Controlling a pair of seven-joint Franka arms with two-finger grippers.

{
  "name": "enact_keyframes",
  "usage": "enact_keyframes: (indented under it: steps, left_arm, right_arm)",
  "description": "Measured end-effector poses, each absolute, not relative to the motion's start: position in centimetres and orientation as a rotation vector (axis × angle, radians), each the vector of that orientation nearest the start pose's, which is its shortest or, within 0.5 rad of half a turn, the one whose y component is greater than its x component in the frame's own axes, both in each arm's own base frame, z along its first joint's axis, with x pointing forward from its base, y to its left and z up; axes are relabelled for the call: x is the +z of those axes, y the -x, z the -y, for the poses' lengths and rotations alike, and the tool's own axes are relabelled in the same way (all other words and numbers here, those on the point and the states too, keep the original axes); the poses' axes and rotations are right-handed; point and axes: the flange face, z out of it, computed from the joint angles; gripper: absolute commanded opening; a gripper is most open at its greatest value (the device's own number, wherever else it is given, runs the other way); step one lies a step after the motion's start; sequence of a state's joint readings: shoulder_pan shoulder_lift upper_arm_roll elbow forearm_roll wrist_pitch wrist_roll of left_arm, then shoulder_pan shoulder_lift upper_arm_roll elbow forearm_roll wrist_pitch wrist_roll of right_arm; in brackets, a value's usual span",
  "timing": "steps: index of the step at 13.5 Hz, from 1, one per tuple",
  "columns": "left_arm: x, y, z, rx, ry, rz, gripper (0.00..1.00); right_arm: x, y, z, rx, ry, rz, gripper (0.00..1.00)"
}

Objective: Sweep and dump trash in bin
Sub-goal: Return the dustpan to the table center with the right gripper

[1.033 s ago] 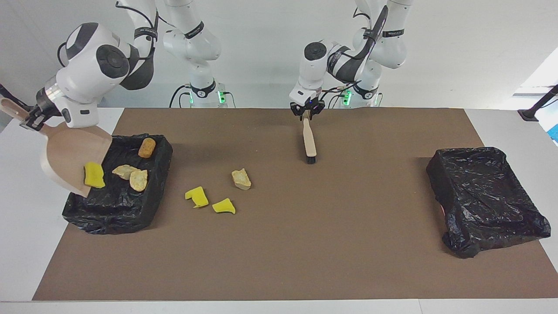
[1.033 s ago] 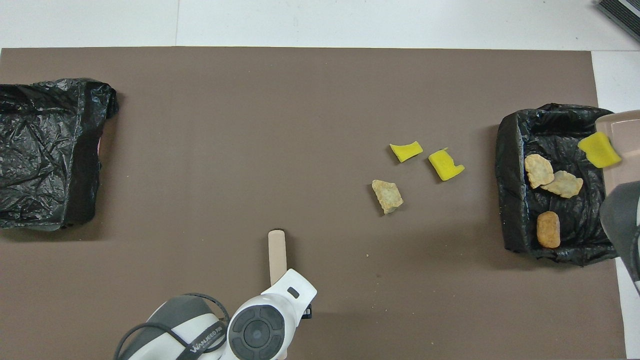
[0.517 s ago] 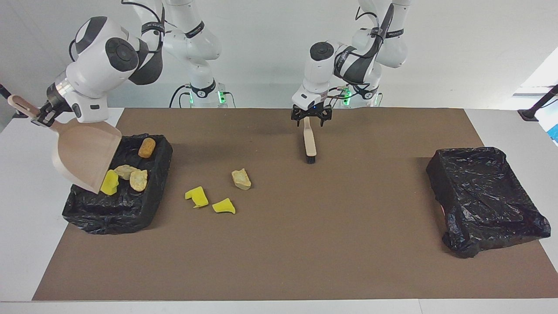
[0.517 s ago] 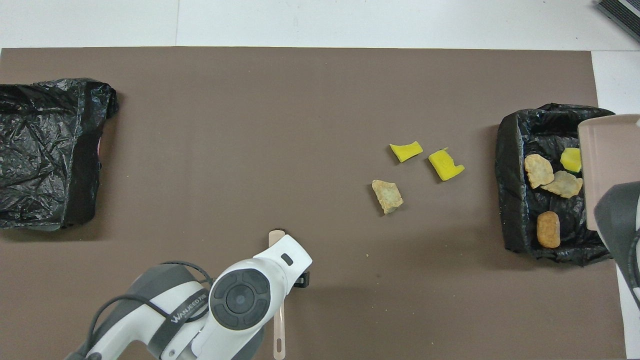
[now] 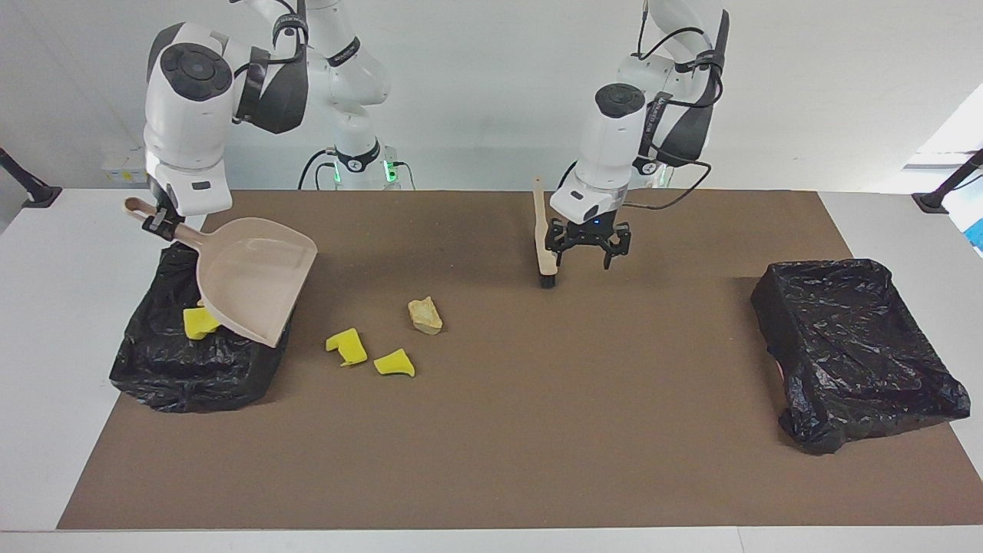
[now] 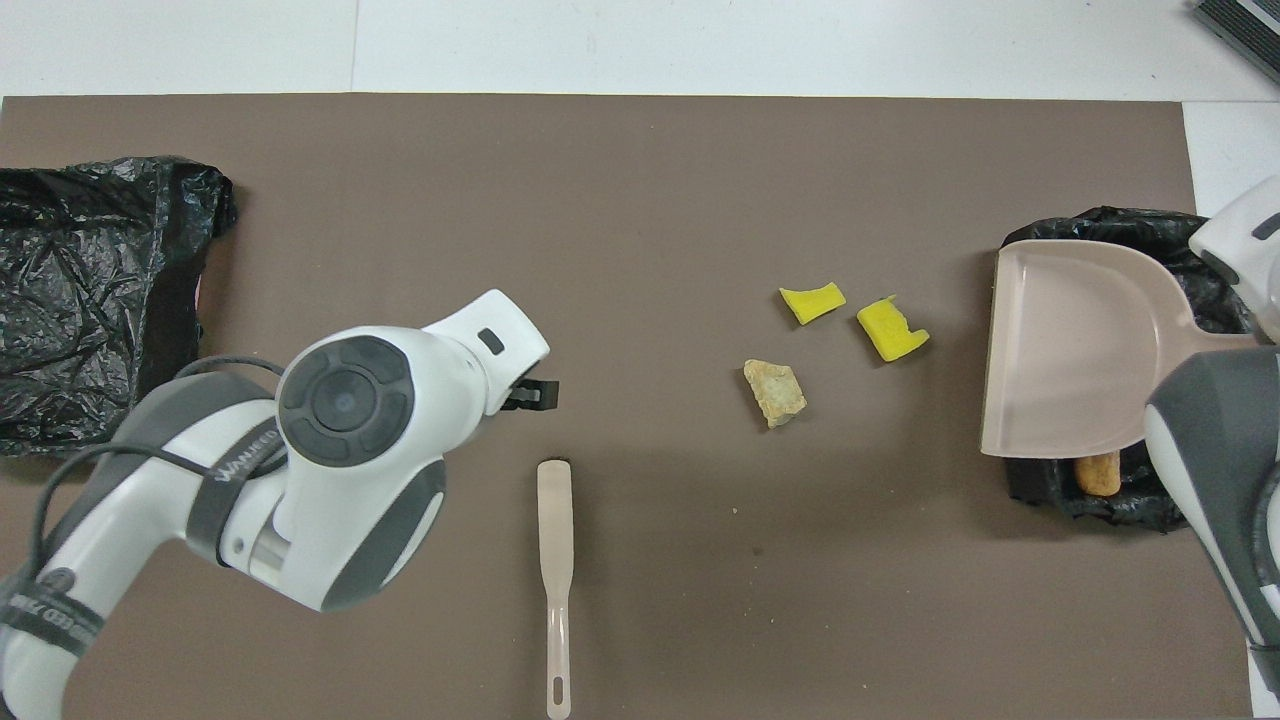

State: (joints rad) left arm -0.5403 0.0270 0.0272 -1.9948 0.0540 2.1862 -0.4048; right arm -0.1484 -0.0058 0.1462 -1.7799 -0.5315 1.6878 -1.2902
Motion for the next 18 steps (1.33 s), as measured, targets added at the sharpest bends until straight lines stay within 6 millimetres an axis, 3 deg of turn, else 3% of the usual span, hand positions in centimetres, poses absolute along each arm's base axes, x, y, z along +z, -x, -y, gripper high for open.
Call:
enact_keyframes:
  steps: [4, 7, 8, 10, 13, 15, 18]
  left_arm:
    - [52.4, -55.2, 20.9, -0.314, 3.126, -0.233, 1.0]
    - [57.4, -57.0, 15.5, -0.317, 3.104, -0.234, 1.0]
    - [59.0, -57.2, 13.9, -0.303, 3.099, -0.228, 1.0]
    - [61.7, -56.6, 10.9, -0.244, 3.091, -0.218, 1.0]
    - [65.5, -53.9, 7.0, -0.156, 3.086, -0.217, 1.0]
    - [66.4, -52.7, 5.4, -0.111, 3.09, -0.195, 1.0]
    - [66.2, -52.2, 4.9, -0.042, 3.171, -0.169, 1.0]
  right_arm:
    - [54.9, -55.4, 0.2, 0.476, 2.782, 1.985, 0.0]
    - [54.4, -55.1, -2.8, 0.319, 2.982, 1.583, 0.0]
    - [54.0, -55.1, -4.6, 0.283, 3.052, 1.423, 0.0]
    - [52.5, -54.8, -10.3, 0.223, 3.147, 1.107, 0.0]
    - [49.7, -54.5, -18.3, 0.137, 3.146, 0.761, 0.0]
    - [48.4, -54.9, -22.1, 0.075, 3.119, 0.564, 0.0]
    - [45.8, -56.0, -27.6, 0.022, 3.103, 0.284, 0.0]
